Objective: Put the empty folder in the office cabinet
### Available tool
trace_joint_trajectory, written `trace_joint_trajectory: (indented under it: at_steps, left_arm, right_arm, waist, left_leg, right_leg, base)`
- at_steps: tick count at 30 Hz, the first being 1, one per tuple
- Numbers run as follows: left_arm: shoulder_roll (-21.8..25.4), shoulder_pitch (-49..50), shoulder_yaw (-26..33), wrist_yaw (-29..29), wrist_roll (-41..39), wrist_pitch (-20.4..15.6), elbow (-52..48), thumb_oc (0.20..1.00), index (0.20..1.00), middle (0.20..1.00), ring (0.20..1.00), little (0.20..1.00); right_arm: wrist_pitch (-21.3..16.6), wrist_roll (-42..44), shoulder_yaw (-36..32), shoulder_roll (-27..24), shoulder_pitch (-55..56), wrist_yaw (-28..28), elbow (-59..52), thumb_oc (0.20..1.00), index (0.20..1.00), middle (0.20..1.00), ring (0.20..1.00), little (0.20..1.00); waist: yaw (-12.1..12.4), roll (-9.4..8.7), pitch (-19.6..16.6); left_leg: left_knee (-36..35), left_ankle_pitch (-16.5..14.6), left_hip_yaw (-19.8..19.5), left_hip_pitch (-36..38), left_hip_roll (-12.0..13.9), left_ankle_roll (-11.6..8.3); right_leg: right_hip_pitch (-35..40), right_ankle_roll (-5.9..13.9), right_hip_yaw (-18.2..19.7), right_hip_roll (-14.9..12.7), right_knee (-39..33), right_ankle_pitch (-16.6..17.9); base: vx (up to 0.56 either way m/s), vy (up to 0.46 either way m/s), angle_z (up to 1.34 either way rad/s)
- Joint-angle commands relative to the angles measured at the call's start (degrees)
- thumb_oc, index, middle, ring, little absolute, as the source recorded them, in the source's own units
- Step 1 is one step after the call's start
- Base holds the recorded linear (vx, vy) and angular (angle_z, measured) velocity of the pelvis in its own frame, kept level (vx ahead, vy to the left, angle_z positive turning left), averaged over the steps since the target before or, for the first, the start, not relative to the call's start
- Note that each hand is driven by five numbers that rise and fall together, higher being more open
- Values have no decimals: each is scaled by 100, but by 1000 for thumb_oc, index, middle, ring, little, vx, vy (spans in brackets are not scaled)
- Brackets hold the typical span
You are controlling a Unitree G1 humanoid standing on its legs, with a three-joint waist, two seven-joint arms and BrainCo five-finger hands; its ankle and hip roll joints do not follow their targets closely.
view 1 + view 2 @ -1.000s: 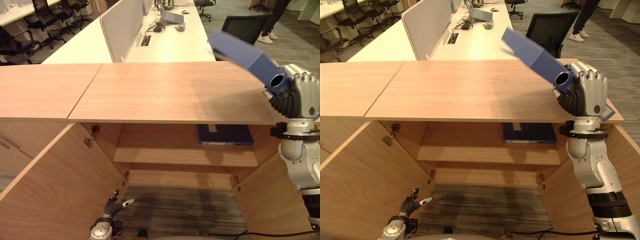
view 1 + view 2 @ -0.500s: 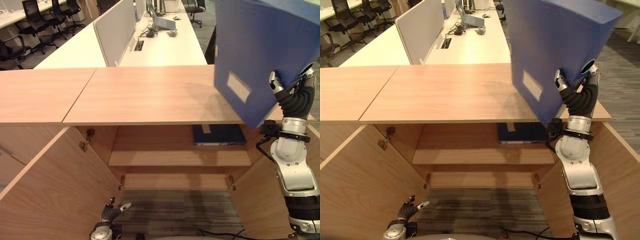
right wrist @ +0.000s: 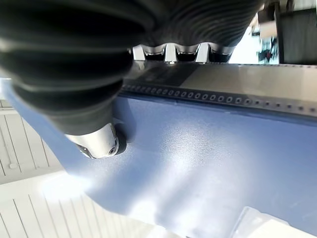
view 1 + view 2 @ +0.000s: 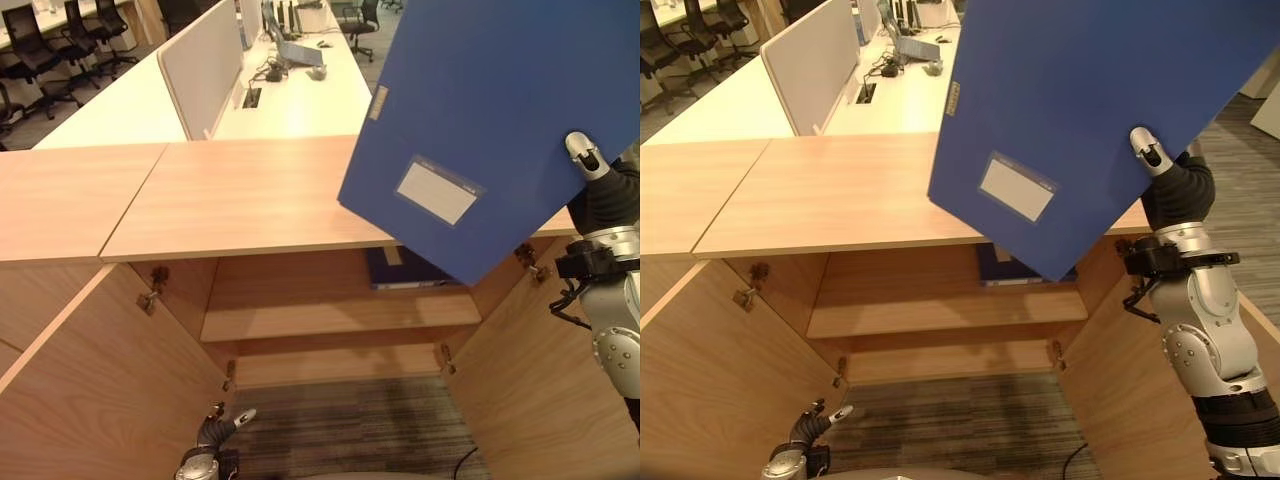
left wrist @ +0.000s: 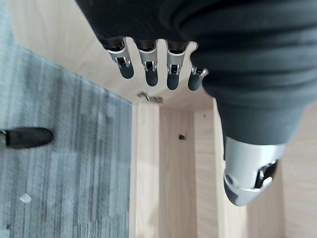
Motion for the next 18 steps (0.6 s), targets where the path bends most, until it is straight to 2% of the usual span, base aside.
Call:
trace_joint_trajectory:
  at_steps: [1,10,18]
  left_arm:
    - [334,-443,-103,-186,-3,-368,87,1000,1000,1000,1000,1000]
    - [614,-483,-436,-664,85,-595,-578,1000,1000,1000,1000,1000]
    - [1001,-429,-566,-927,-130,-681,-1959,1000,1000,1000,1000,1000]
  right_arm:
    - [13,550,187,-492,-338,820,-397,200,200,200,200,200]
    - [362,210,982,-996,-679,1537,-16,200,200,200,200,200]
    - [532,-438,1448,-730,-601,1576,414,200,200,200,200,200]
  waist:
    - [175,-264,-189]
    - [228,-235,-148]
    - [336,-194,-93]
  left_leg:
    - [176,-500,-10,72,-75,2]
    - [187,-455,-43,47,-60,-13]
    - [156,-406,-125,-18,-57,-1]
  right_leg:
    - [-437,99,135,-82,795,-385]
    - [-421,131,85,-100,786,-379]
    - [-386,122,-10,-100,697,-349]
  base:
    - [0,0,0]
    - [0,0,0]
    - [-8,-8,2]
